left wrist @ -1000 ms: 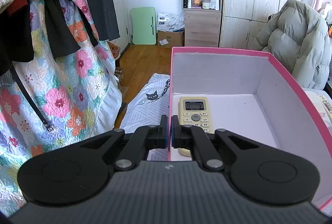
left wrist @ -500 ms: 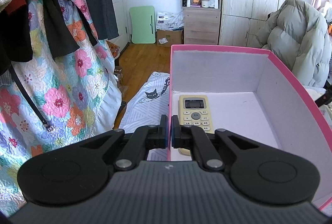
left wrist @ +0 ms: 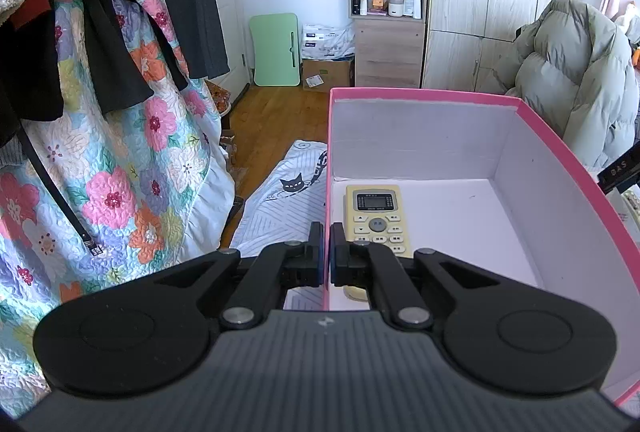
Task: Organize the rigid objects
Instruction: 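Grasp the white charger block with the right gripper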
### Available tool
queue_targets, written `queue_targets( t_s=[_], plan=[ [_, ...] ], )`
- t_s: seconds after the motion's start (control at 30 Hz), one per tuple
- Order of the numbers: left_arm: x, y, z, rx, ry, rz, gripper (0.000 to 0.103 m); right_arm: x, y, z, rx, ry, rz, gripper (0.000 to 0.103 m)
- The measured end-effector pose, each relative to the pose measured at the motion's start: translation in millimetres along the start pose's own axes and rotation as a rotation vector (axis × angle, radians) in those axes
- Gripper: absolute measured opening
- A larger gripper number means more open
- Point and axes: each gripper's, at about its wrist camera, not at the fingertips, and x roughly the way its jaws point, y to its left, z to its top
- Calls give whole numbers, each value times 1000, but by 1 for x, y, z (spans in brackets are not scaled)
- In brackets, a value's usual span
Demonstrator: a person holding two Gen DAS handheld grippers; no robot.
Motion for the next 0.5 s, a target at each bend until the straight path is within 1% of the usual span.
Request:
queue_targets(
  t_s=[0.07, 0.2, 0.3, 0.5],
  plan=[
    [0, 0, 0, -5, 0, -3, 2, -11, -2, -5, 10, -13, 4, 65],
    [0, -1, 0, -7, -1, -6, 2, -46, -5, -20, 15, -75, 52, 64],
    [-1, -1, 0, -9, -2, -7, 2, -71, -3, -32, -1, -115, 78, 62],
    [-1, -2, 1, 3, -1, -1, 2, -121, 2, -64, -47, -221, 139, 60]
  ],
)
